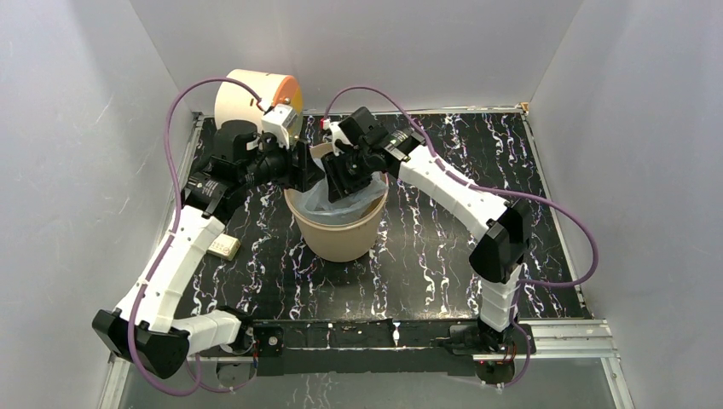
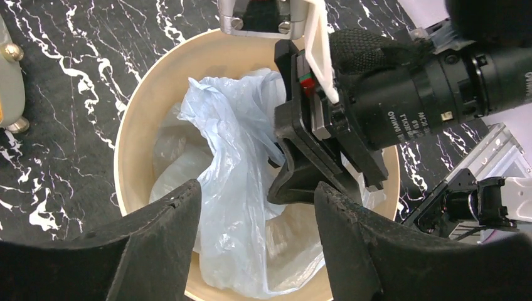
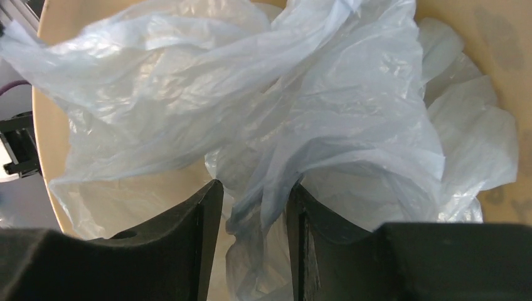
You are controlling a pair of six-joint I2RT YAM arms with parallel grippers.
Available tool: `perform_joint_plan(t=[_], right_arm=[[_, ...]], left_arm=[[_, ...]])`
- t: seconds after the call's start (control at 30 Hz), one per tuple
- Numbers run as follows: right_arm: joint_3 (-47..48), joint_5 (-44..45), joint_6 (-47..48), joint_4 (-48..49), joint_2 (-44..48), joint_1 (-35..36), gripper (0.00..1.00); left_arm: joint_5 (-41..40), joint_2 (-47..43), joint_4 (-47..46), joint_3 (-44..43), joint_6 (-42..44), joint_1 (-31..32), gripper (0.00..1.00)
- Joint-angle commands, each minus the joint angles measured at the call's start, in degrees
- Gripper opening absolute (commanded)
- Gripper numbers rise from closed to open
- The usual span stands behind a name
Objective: Put the trash bags into the trash bin
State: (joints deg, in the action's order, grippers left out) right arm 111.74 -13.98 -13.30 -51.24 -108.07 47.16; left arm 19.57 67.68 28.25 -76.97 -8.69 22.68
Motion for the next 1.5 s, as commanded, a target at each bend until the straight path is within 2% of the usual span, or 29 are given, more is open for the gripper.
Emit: perform_joint_plan(t=[0.0, 0.1, 0.23, 0.47, 0.57, 0.77, 0.83, 0.87, 0.93, 1.0, 1.17, 1.27, 1.33, 1.47], right_arm=[[0.79, 2.95, 0.67, 3.9, 1.31, 0.26, 0.48], [1.29, 4.02, 0.74, 1.86, -0.12, 0.39, 0.4], [-5.69, 4.39, 0.9, 6.85, 2.32, 0.35, 0.31], [-10.89, 4.77, -0.17, 12.32, 3.23, 0.32, 0.3], [-12.56, 3.89, -0.15, 14.98, 5.2, 0.32, 0.28], [-18.77, 1.8, -0.18, 22.15, 10.85, 0.1, 0.27], [-20.67, 1.5, -1.19, 24.69, 13.05, -0.19, 0.26], [-21.29, 1.49, -1.91, 25.59, 14.41, -0.44, 0.25], [-22.37, 1.98, -3.36, 26.79, 16.21, -1.21, 0.25], [-23.28, 1.86, -4.47, 27.66, 17.76, -2.26, 0.25], [-25.57, 1.67, -7.31, 28.26, 20.0, -4.2, 0.31], [-27.35, 1.21, -9.73, 29.55, 20.73, -4.95, 0.32], [-27.77, 1.59, -11.84, 29.99, 20.87, -5.59, 0.4], [-28.01, -3.04, -13.28, 31.68, 20.48, -6.65, 0.46]], left_arm=[[-1.66, -0.05, 2.63, 0.02, 0.78, -0.13, 0.66], [-3.58, 1.08, 4.16, -0.48, 2.04, -0.71, 0.67], [-1.56, 3.86, 4.4, -1.26, 2.11, -1.44, 0.67], [2.39, 7.64, 1.87, -1.56, 2.58, -1.67, 0.61], [3.09, 8.99, 1.55, -3.07, 3.09, -1.76, 0.66], [8.35, 10.54, 0.67, -4.45, 3.78, -2.0, 0.67], [9.8, 11.24, 0.52, -4.67, 3.93, -2.1, 0.63], [10.0, 11.47, 0.47, -4.66, 3.86, -2.19, 0.58], [10.61, 11.4, 0.32, -4.55, 3.94, -2.28, 0.37], [9.85, 10.05, -1.28, -3.55, 3.11, -2.36, 0.23], [4.9, 2.9, -8.31, 2.91, -0.29, -2.46, 0.01], [0.63, -2.92, -11.54, 8.79, -3.03, -2.45, 0.0], [-3.66, -7.46, -12.91, 13.19, -4.65, -2.52, 0.0], [-8.32, -17.22, -15.9, 20.93, -8.55, -2.55, 0.0]])
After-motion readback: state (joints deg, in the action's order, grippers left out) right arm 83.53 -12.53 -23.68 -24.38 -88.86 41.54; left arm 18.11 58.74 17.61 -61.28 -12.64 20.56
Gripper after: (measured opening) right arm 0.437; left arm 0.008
